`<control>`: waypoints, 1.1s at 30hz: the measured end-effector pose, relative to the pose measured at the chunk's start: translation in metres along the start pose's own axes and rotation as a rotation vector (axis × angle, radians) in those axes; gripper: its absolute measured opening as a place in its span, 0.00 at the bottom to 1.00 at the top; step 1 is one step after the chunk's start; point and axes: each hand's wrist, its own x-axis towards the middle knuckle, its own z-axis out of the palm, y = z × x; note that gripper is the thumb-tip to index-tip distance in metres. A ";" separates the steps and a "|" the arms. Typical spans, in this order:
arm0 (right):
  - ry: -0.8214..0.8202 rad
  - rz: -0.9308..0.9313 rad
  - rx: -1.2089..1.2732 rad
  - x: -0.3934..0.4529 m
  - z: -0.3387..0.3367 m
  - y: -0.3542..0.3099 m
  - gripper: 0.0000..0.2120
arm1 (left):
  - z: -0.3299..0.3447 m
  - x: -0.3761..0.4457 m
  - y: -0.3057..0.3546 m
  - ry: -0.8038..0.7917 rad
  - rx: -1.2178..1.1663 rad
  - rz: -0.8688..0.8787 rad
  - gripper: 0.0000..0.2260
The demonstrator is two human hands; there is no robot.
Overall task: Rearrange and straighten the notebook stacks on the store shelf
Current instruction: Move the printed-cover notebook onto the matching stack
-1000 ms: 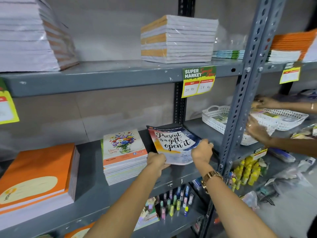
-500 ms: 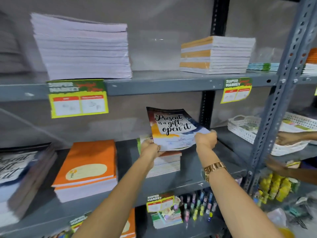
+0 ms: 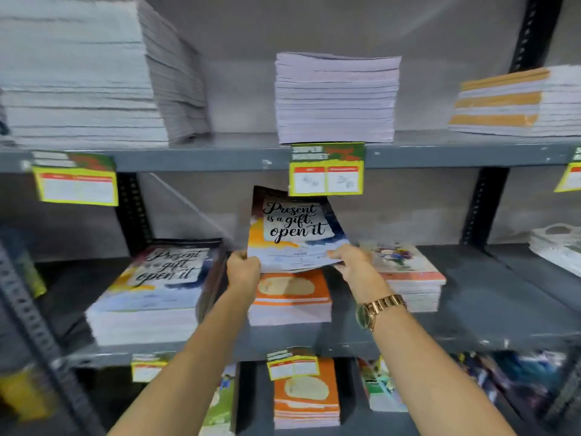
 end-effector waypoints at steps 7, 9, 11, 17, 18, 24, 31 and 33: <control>-0.138 0.104 -0.052 -0.047 0.095 0.047 0.16 | -0.113 0.034 0.010 0.140 -0.002 0.020 0.12; -0.173 0.122 -0.041 -0.058 0.118 0.060 0.15 | -0.140 0.039 0.015 0.167 -0.001 0.032 0.12; -0.205 0.109 -0.027 -0.064 0.141 0.072 0.21 | -0.167 0.045 0.018 0.197 0.012 0.040 0.10; -0.249 0.062 -0.151 -0.076 0.183 0.107 0.12 | -0.227 0.076 0.006 0.245 0.143 -0.009 0.08; -0.254 0.054 -0.183 -0.075 0.189 0.116 0.10 | -0.234 0.080 0.003 0.261 0.177 -0.016 0.08; -0.185 -0.054 -0.612 -0.069 0.205 0.164 0.19 | -0.263 0.095 -0.019 0.274 0.581 0.007 0.12; -0.115 -0.266 -0.919 -0.068 0.208 0.170 0.13 | -0.268 0.108 -0.025 0.225 0.795 0.124 0.11; -0.078 -0.325 -1.026 -0.074 0.206 0.168 0.13 | -0.267 0.106 -0.027 0.220 0.889 0.146 0.08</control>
